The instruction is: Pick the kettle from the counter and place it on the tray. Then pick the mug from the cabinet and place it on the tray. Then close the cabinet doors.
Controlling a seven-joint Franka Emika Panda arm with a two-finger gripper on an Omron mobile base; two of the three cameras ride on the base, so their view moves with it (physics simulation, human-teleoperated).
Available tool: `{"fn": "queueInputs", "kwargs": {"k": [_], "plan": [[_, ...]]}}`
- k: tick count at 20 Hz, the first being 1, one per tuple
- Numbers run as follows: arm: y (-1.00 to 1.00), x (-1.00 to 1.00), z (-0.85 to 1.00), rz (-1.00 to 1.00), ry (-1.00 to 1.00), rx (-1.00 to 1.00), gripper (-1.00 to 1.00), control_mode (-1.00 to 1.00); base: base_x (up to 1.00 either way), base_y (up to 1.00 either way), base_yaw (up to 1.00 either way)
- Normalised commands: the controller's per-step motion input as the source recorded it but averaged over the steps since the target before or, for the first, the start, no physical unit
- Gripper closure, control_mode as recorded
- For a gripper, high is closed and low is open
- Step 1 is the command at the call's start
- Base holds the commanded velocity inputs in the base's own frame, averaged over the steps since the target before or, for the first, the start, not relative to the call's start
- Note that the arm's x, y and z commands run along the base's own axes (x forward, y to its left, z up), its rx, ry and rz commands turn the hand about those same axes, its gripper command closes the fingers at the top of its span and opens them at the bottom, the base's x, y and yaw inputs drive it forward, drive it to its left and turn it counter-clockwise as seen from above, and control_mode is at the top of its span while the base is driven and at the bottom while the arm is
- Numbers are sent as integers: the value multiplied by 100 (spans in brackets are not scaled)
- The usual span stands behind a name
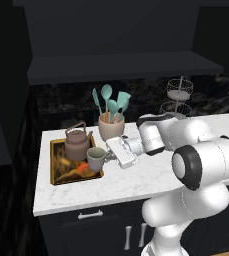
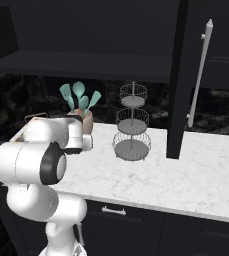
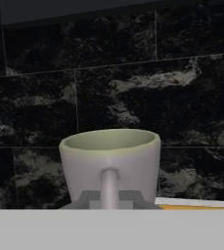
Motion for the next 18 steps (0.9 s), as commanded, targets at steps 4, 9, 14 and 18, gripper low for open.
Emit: {"fn": "queueInputs", "kwargs": {"k": [4, 9, 14, 18], "plan": [[12, 18, -27, 0, 0, -9, 100, -100, 0, 0, 0], [16, 12, -27, 0, -1, -8, 100, -100, 0, 0, 0], [12, 11, -24, 0, -5, -4, 100, -100, 0, 0, 0], [4, 12, -18, 1, -11, 0, 100, -100, 0, 0, 0]]}}
